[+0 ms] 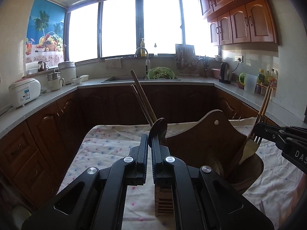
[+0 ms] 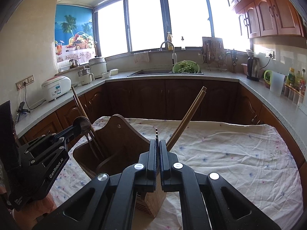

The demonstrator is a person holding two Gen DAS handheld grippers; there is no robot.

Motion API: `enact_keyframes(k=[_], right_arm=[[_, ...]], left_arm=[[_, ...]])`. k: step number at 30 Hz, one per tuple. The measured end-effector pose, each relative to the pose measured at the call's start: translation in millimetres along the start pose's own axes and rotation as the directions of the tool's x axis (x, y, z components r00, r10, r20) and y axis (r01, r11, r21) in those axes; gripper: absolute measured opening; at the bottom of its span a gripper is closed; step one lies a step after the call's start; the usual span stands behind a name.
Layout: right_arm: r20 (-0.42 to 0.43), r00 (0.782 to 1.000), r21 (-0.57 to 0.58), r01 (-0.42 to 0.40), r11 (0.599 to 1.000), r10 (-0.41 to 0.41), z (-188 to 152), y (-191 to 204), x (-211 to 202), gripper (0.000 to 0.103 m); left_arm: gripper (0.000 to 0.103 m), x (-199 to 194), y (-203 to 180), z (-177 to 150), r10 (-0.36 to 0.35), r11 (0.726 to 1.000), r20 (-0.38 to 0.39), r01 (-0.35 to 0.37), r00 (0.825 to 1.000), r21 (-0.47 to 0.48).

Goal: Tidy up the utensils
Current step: 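Lower both tools into the holder and open them to release spoon and fork, then move both open tools back down to the remaining chopsticks on the cloth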

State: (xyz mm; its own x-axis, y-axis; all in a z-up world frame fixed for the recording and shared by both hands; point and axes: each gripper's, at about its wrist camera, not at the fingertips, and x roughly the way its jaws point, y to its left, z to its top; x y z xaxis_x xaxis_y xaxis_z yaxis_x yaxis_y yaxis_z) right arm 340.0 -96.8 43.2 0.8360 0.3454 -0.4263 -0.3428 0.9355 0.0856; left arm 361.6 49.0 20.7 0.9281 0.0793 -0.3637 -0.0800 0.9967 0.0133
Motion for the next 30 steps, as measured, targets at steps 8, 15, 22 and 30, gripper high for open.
enact_keyframes(k=[8, 15, 22, 30], right_arm=[[-0.012, 1.000, 0.015, -0.013, 1.000, 0.013, 3.7, 1.1, 1.0, 0.006], [0.005, 1.000, 0.017, -0.016, 1.000, 0.016, 8.3, 2.8, -6.0, 0.009], [0.038, 0.999, 0.056, -0.014, 0.998, 0.011, 12.3, -5.8, -24.0, 0.033], [0.118, 0.992, 0.154, -0.062, 0.986, 0.044, 9.3, -27.5, -68.4, 0.086]], left_arm=[[0.003, 0.0, -1.5, 1.5, -0.005, 1.000, -0.011, 0.005, 1.000, -0.002], [0.007, -3.1, 3.2, 5.3, -0.003, 1.000, -0.043, 0.002, 0.999, -0.016], [0.058, -19.8, 13.0, 5.5, 0.020, 0.999, -0.039, -0.021, 0.999, -0.042], [0.090, -53.1, 23.8, -0.4, 0.046, 0.997, -0.035, -0.048, 0.998, -0.066]])
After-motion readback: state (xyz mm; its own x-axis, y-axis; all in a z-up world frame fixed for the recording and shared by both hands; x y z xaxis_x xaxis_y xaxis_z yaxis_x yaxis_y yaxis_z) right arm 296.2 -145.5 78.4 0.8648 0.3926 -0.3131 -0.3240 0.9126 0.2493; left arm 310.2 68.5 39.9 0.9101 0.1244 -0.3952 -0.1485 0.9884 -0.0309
